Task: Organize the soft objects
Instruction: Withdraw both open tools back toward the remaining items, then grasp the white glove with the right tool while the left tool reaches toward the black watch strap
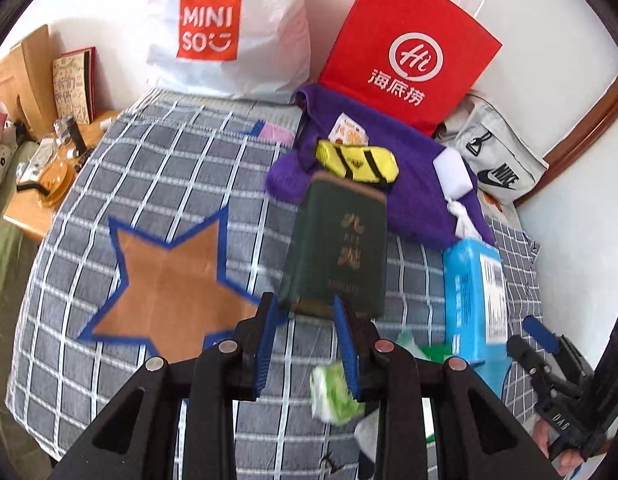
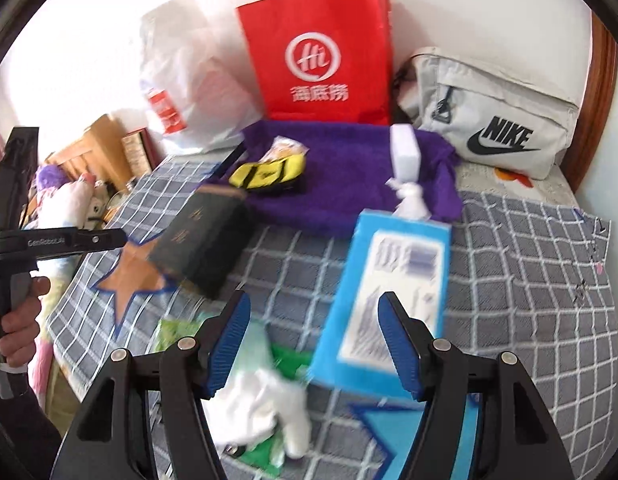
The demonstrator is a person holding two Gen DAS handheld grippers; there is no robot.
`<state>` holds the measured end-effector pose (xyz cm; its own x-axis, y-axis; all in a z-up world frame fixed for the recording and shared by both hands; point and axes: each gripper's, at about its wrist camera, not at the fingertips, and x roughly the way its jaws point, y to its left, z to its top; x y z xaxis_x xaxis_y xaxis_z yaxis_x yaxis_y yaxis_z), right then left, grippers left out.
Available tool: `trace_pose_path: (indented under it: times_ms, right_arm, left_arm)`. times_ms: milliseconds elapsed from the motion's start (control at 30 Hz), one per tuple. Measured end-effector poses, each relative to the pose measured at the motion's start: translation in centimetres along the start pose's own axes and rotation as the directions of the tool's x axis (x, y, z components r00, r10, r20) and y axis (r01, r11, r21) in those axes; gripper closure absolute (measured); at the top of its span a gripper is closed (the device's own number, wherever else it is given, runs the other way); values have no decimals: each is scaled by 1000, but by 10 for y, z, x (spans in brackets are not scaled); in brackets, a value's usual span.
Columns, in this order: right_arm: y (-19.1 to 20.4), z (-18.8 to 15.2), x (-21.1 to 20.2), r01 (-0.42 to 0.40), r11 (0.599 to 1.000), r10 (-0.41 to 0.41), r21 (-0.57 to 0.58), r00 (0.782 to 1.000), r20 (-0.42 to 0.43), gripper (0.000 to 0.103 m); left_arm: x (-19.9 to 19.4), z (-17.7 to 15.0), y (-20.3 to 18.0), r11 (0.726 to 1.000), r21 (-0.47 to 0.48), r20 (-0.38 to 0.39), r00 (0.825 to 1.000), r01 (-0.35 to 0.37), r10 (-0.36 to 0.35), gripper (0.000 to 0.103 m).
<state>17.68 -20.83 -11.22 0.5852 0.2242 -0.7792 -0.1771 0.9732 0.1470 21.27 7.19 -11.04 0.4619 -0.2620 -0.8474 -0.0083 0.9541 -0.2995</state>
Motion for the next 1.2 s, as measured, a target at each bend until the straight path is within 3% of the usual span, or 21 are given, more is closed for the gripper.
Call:
trace_pose_path:
  times_ms: [300,433,500,567,667,700,833,900,1100,1200]
  right_arm:
    - [42,-54,20,-51,997,46,-56,995,-87,37]
    - [54,-71,33,-30,996,20,-87,993,-114,37]
    - [58,-79,39,-17,995,4,-97,992,-128,37]
    - [60,-85,45,-10,994,-4,-109,991,-135,37]
    - [63,-90,52,12,992,-30,-129,990,-138,37]
    - [63,-90,52,18,990,-36,-138,990,-134,39]
    - [62,-90,43,-4,990,-11,-142,995,-103,80]
    - [59,-86,34,-18,992,8,-125,997,-75,84]
    - [43,-79,-9,-56,994,59,-90,998,36,84]
    - [34,-81,-26,-43,995,49,-91,997,65,84]
  left_arm:
    - [3,-40,15,998,34,-22,998,-60,61,75]
    - [6,-55,25,997,42,-47,997,-62,64,75]
    - [5,-61,30,997,44,-52,996,-71,73,69]
    - [3,-66,33,996,41,-40,996,-77,79,54]
    - [0,-72,33,996,46,-30,996,-80,81,54]
    - [0,-74,32,996,49,-31,996,-81,82,54]
    - [2,-78,25,994,61,-39,995,-87,90,54]
    - [3,-80,19,994,71,-44,995,-89,92,54]
    - [3,-89,0,991,104,-53,994,-85,91,54]
    - [4,-94,-8,991,114,-59,995,-73,81,53]
